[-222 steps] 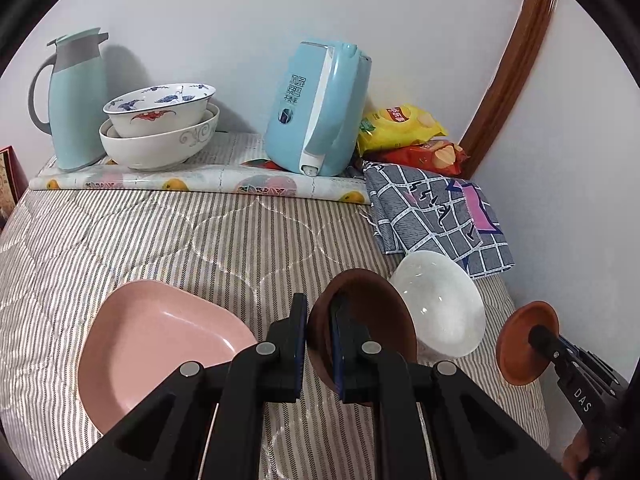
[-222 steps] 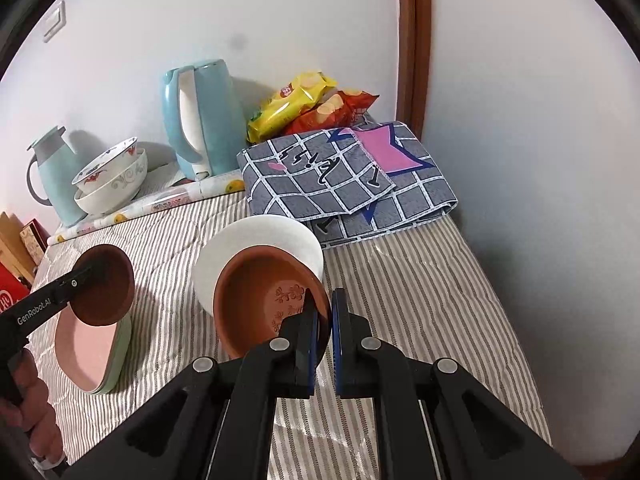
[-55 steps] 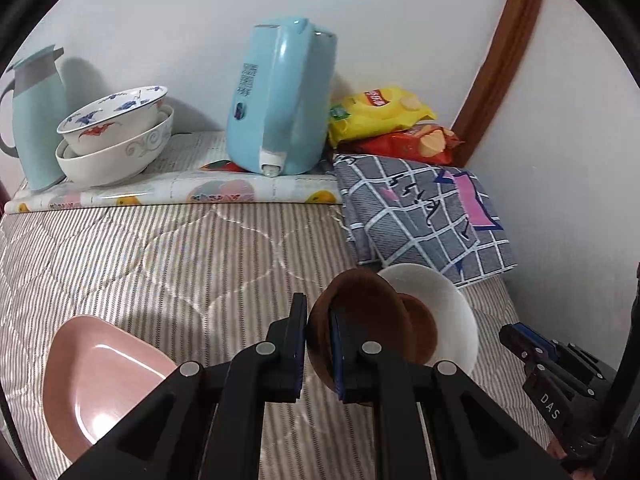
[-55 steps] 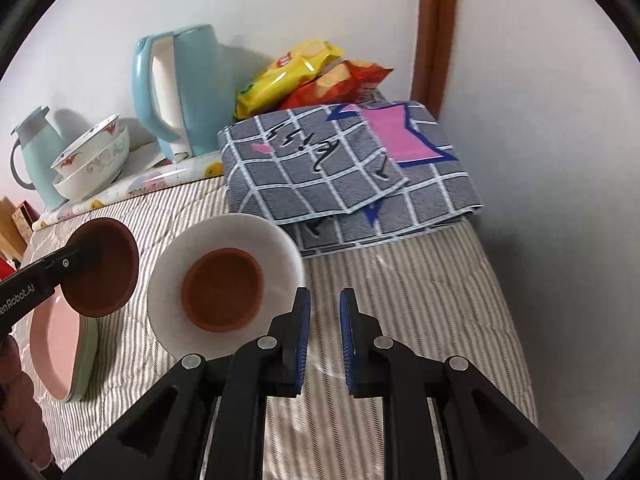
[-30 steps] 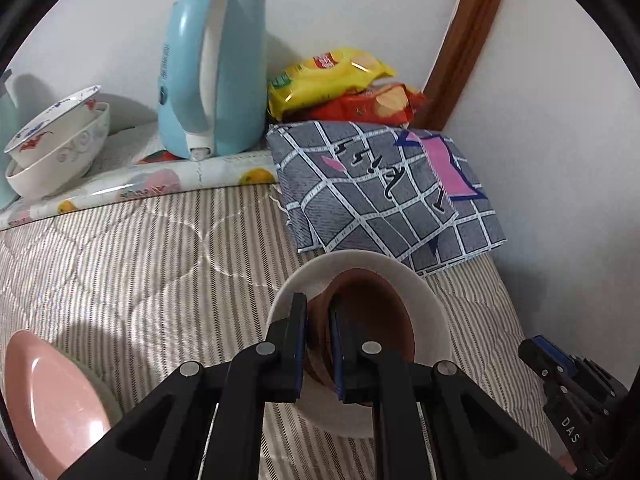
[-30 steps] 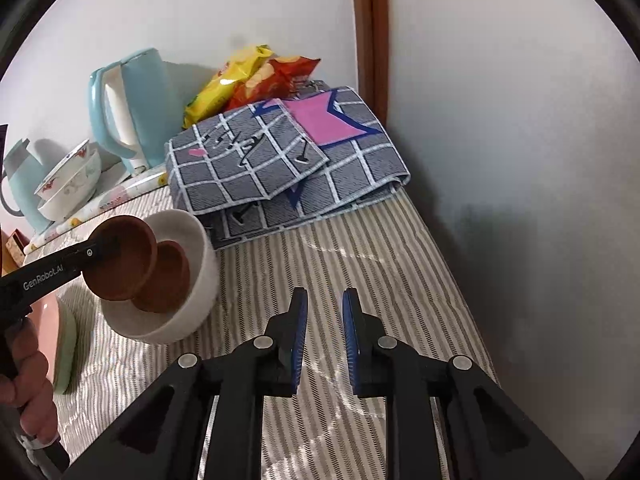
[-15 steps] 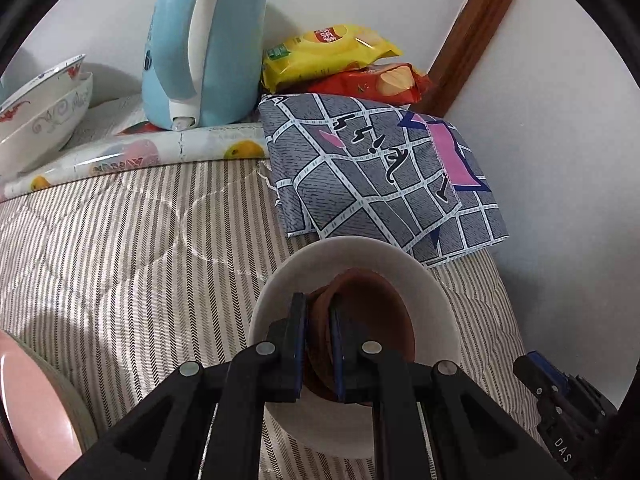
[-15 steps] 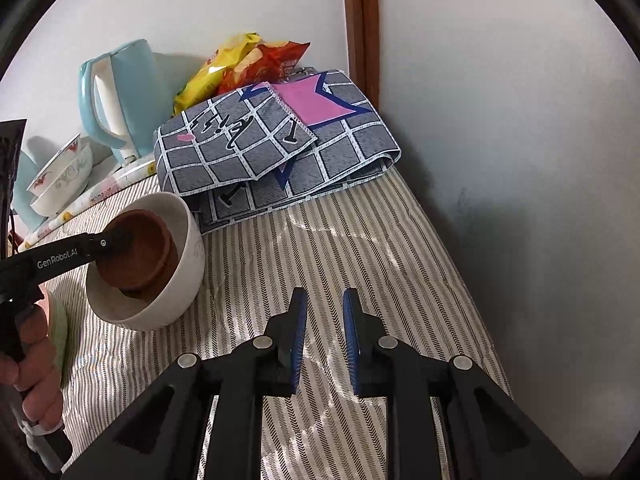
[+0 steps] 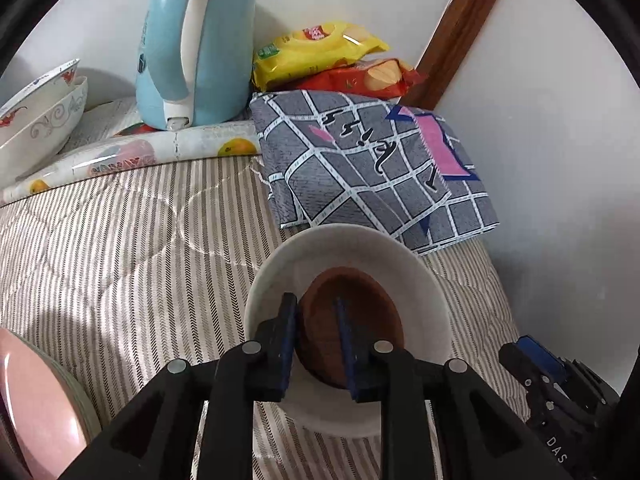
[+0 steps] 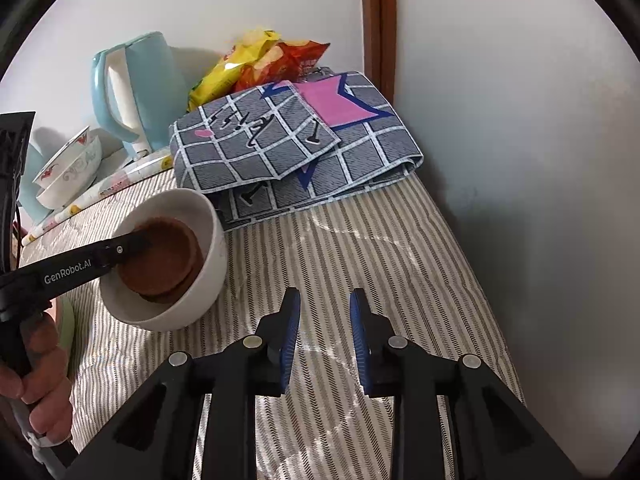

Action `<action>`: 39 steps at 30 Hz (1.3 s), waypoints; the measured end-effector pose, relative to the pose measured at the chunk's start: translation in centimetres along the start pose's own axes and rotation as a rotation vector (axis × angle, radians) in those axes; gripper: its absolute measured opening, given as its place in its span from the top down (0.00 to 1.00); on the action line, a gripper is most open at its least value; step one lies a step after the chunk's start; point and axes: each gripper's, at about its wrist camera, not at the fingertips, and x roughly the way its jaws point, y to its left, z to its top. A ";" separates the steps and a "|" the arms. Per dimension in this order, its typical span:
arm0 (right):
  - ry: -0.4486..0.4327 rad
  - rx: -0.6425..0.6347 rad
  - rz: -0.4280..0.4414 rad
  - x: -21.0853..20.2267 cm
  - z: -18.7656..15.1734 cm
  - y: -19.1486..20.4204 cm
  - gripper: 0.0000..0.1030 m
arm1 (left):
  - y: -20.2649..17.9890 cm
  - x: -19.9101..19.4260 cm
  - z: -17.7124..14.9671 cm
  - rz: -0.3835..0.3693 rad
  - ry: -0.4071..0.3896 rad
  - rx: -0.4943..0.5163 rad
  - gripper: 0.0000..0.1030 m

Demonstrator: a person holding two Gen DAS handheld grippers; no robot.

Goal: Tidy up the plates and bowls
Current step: 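Open the left gripper to release the brown bowl inside the white bowl, then grasp the rim of the white bowl with the right gripper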

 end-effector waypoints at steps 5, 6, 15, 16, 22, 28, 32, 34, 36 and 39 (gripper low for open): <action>-0.025 -0.015 0.007 -1.2 0.3 0.7 0.67 | 0.0 -1.5 0.0 0.007 -0.017 0.001 0.74; -0.029 -0.018 0.011 -1.4 0.4 0.8 0.67 | 0.0 -1.8 0.0 0.011 -0.022 -0.001 0.74; -0.092 -0.043 0.021 -3.7 0.7 2.5 0.55 | 1.0 -4.8 -0.4 0.052 -0.063 -0.018 0.74; -0.104 -0.044 0.022 -4.0 0.7 2.7 0.54 | 1.1 -5.1 -0.5 0.058 -0.063 -0.019 0.74; -0.120 -0.053 0.015 -4.7 0.6 3.6 0.54 | 1.8 -6.6 -1.4 0.080 -0.097 -0.040 0.74; -0.109 -0.044 0.033 -5.2 0.2 3.9 0.50 | 1.8 -8.3 -1.9 0.105 -0.175 -0.027 0.74; -0.077 -0.069 -0.010 -5.2 0.0 4.4 0.50 | 1.8 -8.9 -2.0 0.075 -0.176 -0.038 0.74; -0.068 -0.077 -0.005 -5.3 -0.1 4.5 0.50 | 1.6 -8.7 -2.0 0.085 -0.147 -0.017 0.74; -0.060 -0.075 0.000 -5.3 -0.1 4.6 0.50 | 1.5 -8.5 -2.1 0.098 -0.121 -0.010 0.74; -0.053 -0.076 0.006 -5.3 -0.1 4.7 0.50 | 1.8 -8.1 -2.3 0.112 -0.081 -0.014 0.74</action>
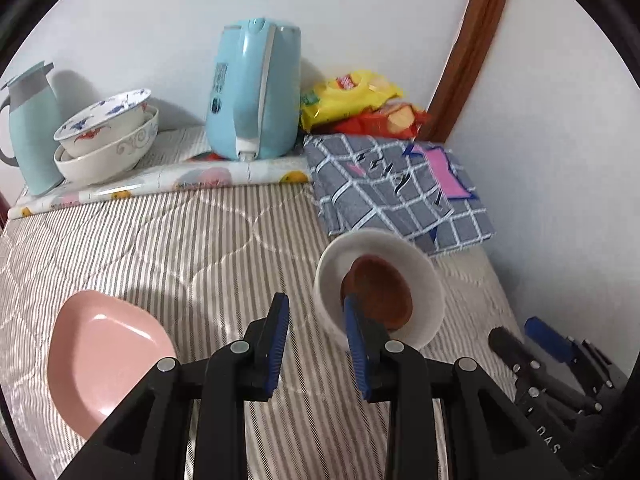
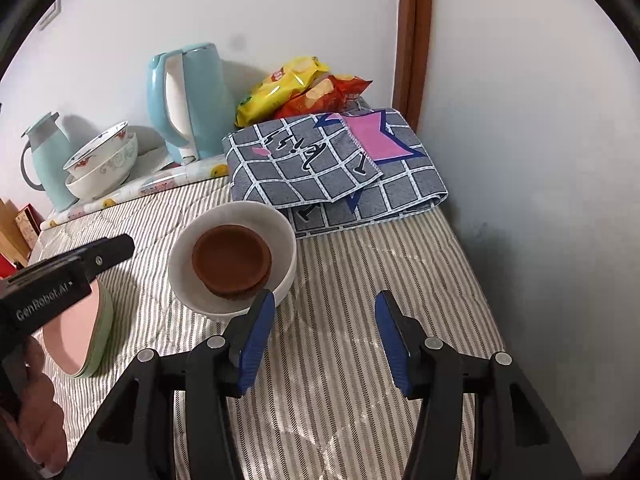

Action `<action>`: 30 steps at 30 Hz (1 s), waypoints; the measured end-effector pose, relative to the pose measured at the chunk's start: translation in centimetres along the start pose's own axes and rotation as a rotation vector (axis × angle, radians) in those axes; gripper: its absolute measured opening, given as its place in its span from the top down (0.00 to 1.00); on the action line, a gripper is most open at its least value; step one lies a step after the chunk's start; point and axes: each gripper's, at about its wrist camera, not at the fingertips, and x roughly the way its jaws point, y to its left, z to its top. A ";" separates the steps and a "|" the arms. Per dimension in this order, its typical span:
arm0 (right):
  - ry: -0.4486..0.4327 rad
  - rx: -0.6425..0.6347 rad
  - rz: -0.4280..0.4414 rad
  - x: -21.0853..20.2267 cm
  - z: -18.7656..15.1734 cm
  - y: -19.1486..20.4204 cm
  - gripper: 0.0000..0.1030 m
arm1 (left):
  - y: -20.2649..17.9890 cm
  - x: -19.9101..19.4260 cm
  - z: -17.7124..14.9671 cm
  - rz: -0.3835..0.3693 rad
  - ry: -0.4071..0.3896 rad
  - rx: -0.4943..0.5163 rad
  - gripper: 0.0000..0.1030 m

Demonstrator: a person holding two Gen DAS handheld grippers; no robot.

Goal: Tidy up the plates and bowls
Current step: 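Grasp the rim of the white bowl with the right gripper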

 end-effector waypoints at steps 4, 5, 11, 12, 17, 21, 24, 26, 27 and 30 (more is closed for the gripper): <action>0.009 -0.015 0.002 0.1 0.1 0.5 0.50 | 0.6 0.3 -0.2 0.041 0.010 -0.009 0.74; 0.005 -0.020 0.003 0.1 0.1 0.6 0.50 | 0.7 0.5 -0.2 0.036 0.014 -0.015 0.74; -0.006 -0.028 0.017 0.8 0.5 1.0 0.50 | 1.4 1.6 -0.1 0.022 0.018 -0.036 0.74; -0.006 -0.030 0.018 1.0 0.6 1.0 0.50 | 1.5 1.8 0.0 0.022 0.021 -0.039 0.74; 0.003 -0.027 0.032 2.6 1.1 1.1 0.54 | 1.9 3.3 0.4 -0.005 0.035 -0.070 0.74; 0.010 -0.016 0.041 4.1 1.6 0.9 0.61 | 1.9 4.6 0.7 -0.008 0.044 -0.068 0.74; 0.021 -0.009 0.053 5.3 2.0 0.9 0.63 | 1.7 5.5 0.9 0.005 0.047 -0.058 0.74; 0.034 -0.014 0.053 6.1 2.2 0.9 0.64 | 1.6 5.9 1.0 0.012 0.034 -0.050 0.73; 0.038 -0.017 0.053 6.4 2.3 1.0 0.64 | 1.5 5.9 1.0 0.014 0.022 -0.046 0.73; 0.045 -0.015 0.056 7.2 2.3 1.0 0.64 | 1.1 6.2 1.2 0.020 0.007 -0.025 0.74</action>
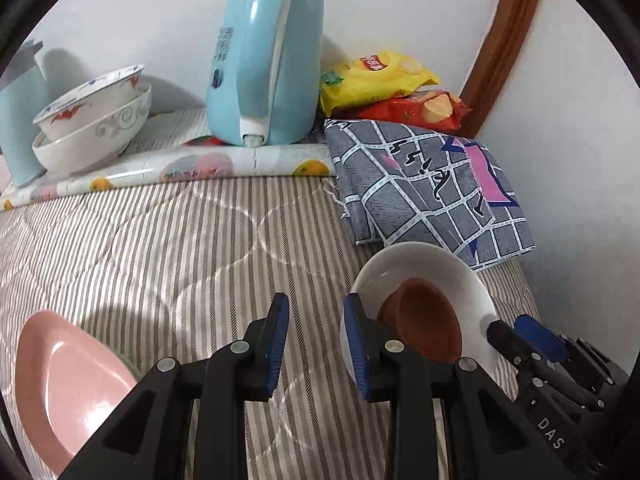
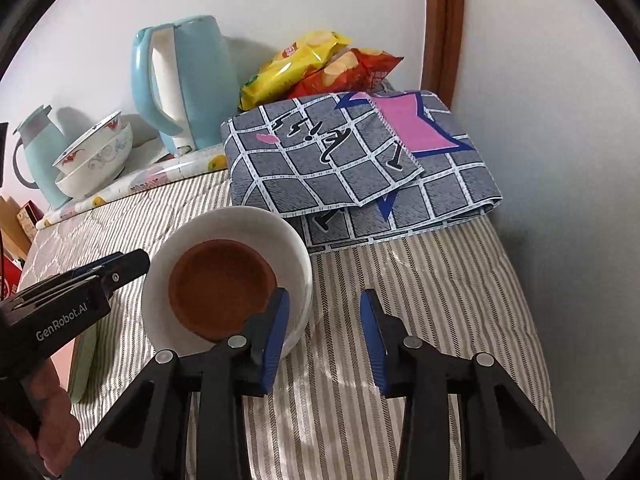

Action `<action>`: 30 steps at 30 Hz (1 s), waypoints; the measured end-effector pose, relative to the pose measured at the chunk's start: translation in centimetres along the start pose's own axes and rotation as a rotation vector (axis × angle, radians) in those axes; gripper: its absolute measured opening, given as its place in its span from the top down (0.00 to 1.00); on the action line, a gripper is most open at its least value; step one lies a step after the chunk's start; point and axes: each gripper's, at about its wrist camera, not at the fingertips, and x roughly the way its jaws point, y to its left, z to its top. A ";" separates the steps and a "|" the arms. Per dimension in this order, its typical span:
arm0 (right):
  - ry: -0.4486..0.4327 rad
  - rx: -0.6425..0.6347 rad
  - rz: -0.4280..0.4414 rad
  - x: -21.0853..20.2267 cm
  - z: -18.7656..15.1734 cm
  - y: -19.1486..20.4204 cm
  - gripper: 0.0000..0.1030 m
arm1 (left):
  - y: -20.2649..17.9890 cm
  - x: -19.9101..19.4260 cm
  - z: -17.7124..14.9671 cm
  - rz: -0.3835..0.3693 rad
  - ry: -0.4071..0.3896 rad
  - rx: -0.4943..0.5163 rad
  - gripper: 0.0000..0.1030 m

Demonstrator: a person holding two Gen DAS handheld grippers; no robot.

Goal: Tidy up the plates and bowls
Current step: 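Grasp the rim of the white bowl with the right gripper, then lift and carry the white bowl with the right gripper over the plate stack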

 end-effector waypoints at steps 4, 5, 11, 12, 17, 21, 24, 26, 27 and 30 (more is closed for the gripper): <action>0.014 0.004 0.003 0.7 0.0 0.1 0.64 | -0.7 0.3 0.2 -0.021 0.020 0.027 0.74; 0.016 0.003 0.003 0.9 0.0 0.1 0.64 | -0.9 0.4 0.2 -0.024 0.017 0.035 0.74; 0.037 0.002 -0.001 1.5 -0.2 0.1 0.67 | -1.3 1.8 -0.4 -0.001 0.062 0.052 0.74; 0.034 0.004 0.003 1.5 -0.2 0.0 0.67 | -1.4 1.9 -0.4 0.002 0.063 0.057 0.74; 0.038 -0.009 0.010 1.7 -0.2 0.5 0.75 | -1.5 2.6 -0.6 0.021 0.084 0.060 0.74; 0.053 -0.016 0.010 2.3 -0.2 0.9 0.76 | -1.7 3.1 -0.7 0.022 0.097 0.066 0.74; 0.066 -0.004 0.015 2.8 -0.1 0.9 0.76 | -1.8 3.4 -0.7 0.028 0.103 0.064 0.74; 0.069 -0.006 0.012 3.1 -0.1 1.0 0.76 | -1.8 3.5 -0.8 0.029 0.096 0.061 0.74; 0.068 -0.009 0.009 3.1 -0.1 1.0 0.76 | -1.9 3.6 -0.8 0.033 0.098 0.065 0.74; 0.063 -0.015 0.000 3.4 -0.1 1.2 0.76 | -2.0 3.9 -0.8 0.035 0.101 0.076 0.74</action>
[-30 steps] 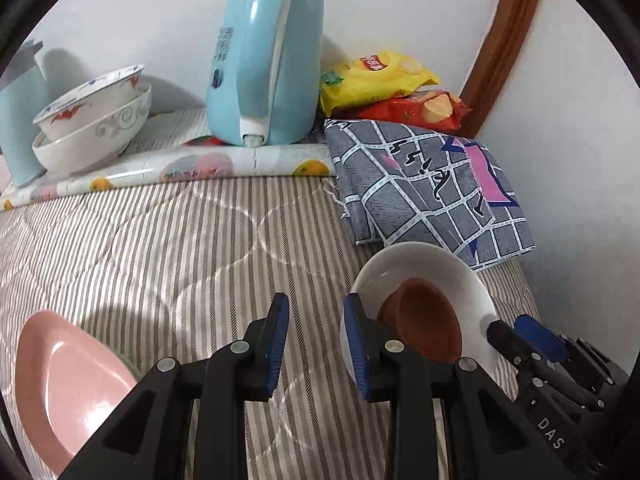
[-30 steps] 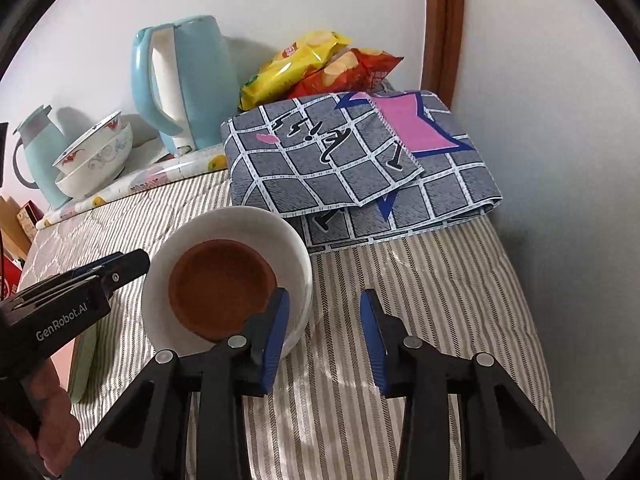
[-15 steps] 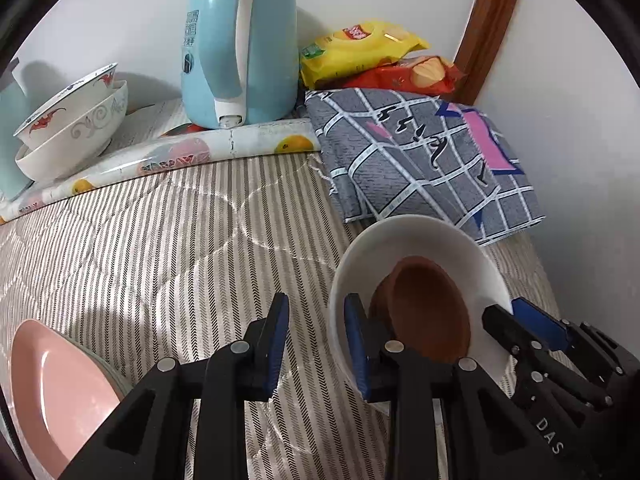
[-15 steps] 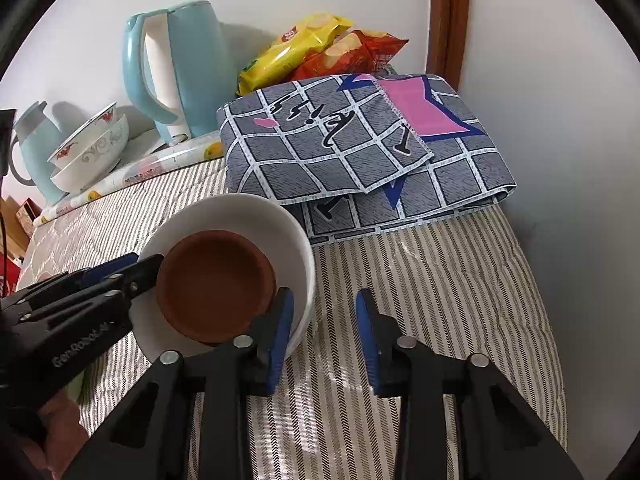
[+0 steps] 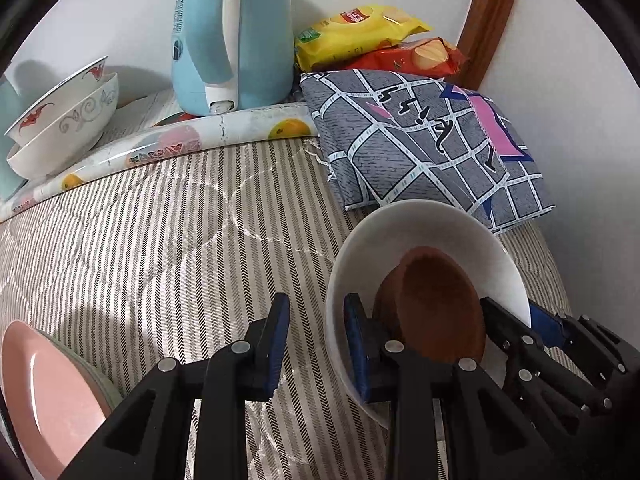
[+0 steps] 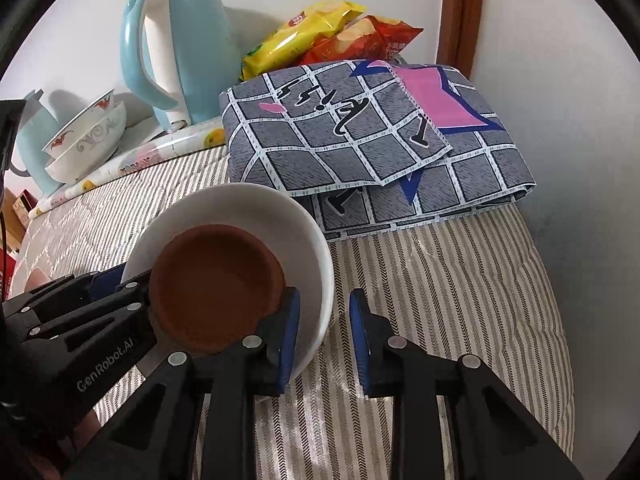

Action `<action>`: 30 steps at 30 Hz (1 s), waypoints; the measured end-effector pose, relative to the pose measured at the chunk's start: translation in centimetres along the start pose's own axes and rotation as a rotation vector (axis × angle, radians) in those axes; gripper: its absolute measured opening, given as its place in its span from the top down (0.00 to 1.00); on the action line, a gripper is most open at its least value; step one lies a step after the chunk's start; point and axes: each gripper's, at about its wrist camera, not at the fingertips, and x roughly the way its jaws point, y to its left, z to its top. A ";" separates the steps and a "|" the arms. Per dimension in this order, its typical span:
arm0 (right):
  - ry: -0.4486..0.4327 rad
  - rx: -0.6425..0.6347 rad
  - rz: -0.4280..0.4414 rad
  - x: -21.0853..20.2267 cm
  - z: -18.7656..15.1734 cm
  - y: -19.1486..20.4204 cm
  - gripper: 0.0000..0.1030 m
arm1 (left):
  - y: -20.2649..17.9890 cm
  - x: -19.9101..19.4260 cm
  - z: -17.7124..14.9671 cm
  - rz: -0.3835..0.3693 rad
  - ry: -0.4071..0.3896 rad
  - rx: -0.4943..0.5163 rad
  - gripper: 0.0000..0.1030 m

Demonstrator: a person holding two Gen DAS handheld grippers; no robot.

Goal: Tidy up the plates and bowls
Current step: 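Lift and carry the white bowl with the right gripper over the plate stack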

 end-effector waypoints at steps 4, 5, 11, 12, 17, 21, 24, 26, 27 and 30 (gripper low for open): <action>-0.009 -0.006 -0.021 0.3 -0.1 0.1 0.74 | 0.5 0.4 0.2 -0.029 0.022 -0.033 0.74; -0.008 0.002 -0.021 0.3 -0.1 0.0 0.74 | 0.6 0.4 0.2 -0.030 0.021 -0.033 0.74; -0.002 0.012 -0.019 0.6 0.1 -0.1 0.71 | 0.3 0.5 0.3 -0.013 0.019 -0.009 0.73; -0.003 0.010 -0.019 0.6 0.0 -0.1 0.71 | 0.4 0.5 0.3 -0.013 0.025 -0.010 0.73; 0.007 0.023 -0.020 0.8 0.1 -0.2 0.72 | 0.5 1.0 0.3 -0.007 0.055 -0.010 0.69; 0.010 0.014 -0.007 0.8 0.2 0.3 0.87 | 0.4 0.8 0.2 -0.008 0.038 -0.007 0.76; 0.001 0.001 -0.033 0.7 0.3 0.9 0.88 | 0.3 0.8 0.1 -0.065 0.042 -0.009 0.88; 0.001 0.013 -0.026 0.6 0.2 0.8 0.88 | 0.1 0.6 0.0 -0.059 0.030 -0.004 0.88; 0.004 0.025 -0.021 0.6 0.1 0.6 0.89 | 0.0 0.5 -0.1 -0.060 0.024 0.004 0.88; 0.005 0.054 -0.010 0.4 -0.2 0.1 0.91 | 0.0 0.2 -0.5 -0.066 0.026 0.001 0.89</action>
